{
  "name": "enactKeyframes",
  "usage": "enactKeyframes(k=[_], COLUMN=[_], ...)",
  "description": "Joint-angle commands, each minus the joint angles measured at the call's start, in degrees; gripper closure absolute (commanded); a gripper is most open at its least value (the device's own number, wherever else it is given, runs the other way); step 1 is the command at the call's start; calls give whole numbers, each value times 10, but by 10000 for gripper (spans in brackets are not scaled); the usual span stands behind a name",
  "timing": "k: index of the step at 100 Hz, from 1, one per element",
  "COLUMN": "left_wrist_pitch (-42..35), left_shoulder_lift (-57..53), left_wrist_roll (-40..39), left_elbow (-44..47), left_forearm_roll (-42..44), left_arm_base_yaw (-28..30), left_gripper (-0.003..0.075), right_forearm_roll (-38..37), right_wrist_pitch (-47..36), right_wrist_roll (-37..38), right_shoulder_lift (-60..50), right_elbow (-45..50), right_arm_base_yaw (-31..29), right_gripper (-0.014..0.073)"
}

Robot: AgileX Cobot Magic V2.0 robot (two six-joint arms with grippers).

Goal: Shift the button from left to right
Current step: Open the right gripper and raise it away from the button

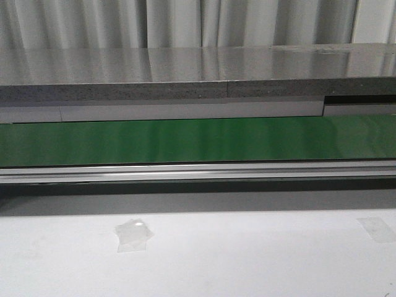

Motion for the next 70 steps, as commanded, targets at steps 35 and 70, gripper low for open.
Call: enactKeyframes(k=[35, 70], left_wrist_pitch=[-39, -39], left_shoulder_lift=[3, 3], left_wrist_roll=[-3, -3], left_elbow=[-15, -15], left_forearm_roll=[-15, -15], left_arm_base_yaw=[-3, -3], left_gripper=[740, 740], right_forearm_roll=[89, 89], right_wrist_pitch=[-49, -18], right_wrist_roll=[-1, -1], right_shoulder_lift=[-251, -311], right_elbow=[160, 164], right_arm_base_yaw=[0, -1], right_gripper=[149, 425])
